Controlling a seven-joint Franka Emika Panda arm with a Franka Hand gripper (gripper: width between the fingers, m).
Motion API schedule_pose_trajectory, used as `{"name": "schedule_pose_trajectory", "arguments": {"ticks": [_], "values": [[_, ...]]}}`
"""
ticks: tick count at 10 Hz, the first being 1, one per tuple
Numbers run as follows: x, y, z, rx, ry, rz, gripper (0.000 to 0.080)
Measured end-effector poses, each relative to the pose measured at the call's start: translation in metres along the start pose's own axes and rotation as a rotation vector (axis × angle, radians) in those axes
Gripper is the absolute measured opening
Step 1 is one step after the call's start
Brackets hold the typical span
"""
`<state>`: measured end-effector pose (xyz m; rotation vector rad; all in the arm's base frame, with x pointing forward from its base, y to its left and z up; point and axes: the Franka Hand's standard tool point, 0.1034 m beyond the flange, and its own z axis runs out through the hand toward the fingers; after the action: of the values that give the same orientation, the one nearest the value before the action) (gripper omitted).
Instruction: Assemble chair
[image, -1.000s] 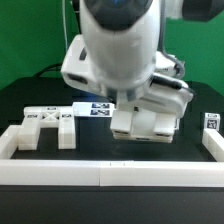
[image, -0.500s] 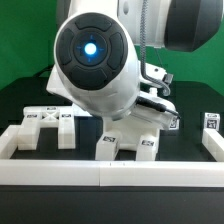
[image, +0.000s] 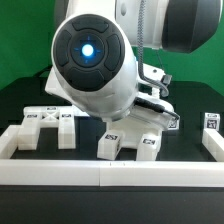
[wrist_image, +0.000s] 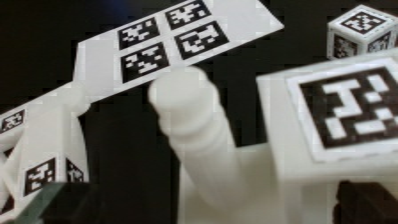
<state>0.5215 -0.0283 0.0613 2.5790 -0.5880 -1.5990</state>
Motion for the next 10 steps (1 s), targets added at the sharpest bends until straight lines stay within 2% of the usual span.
{"name": "schedule_pose_trajectory", "arguments": {"ticks": [2,8,9,10], "values": [[0.007,0.008,-0.001,0.012,-0.002,0.008,0.0649],[0.013,0.013,-0.008,0.026,0.033,0.012,0.0649],[0.022,0.009,-0.017,0.037,0.114,0.004,0.0649],[0.023,0.005,-0.028,0.048,0.221,-0.007,0.0649]]}}
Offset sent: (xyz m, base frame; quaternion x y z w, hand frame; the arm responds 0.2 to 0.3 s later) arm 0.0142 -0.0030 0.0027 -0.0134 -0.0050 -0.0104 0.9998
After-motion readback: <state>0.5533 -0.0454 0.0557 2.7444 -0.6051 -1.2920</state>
